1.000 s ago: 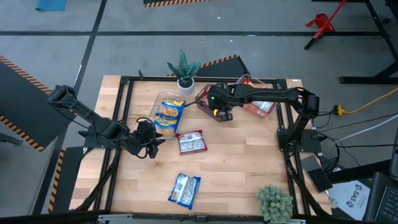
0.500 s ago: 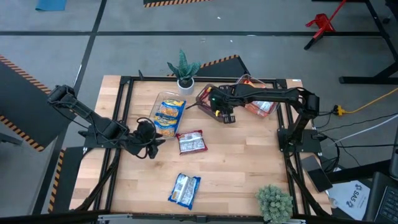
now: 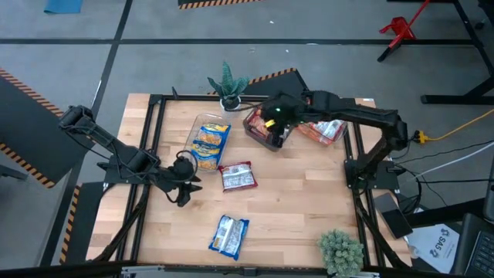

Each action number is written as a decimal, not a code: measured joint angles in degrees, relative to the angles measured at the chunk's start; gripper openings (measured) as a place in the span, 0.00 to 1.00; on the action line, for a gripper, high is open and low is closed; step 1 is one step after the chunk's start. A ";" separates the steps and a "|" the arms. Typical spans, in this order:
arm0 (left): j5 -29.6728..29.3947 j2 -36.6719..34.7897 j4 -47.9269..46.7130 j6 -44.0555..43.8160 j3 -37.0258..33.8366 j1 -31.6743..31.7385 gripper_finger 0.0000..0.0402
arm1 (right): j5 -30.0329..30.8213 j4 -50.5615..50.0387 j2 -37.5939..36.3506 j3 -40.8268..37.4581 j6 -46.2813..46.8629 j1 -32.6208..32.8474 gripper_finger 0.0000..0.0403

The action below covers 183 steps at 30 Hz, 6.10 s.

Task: Sort Maruchan noodles
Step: Put the red noodle pack into the black bin

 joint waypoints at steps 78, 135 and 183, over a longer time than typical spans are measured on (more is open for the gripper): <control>14.64 36.83 41.13 2.62 0.00 5.57 0.37 | -6.13 71.19 12.27 -42.31 62.44 16.33 0.02; -4.05 8.11 12.38 1.83 0.02 5.51 0.37 | 55.92 18.54 17.66 -15.90 -29.95 3.53 0.06; -3.37 8.11 12.42 2.85 0.02 5.44 0.37 | 2.00 7.81 17.55 -4.48 -5.82 1.16 0.36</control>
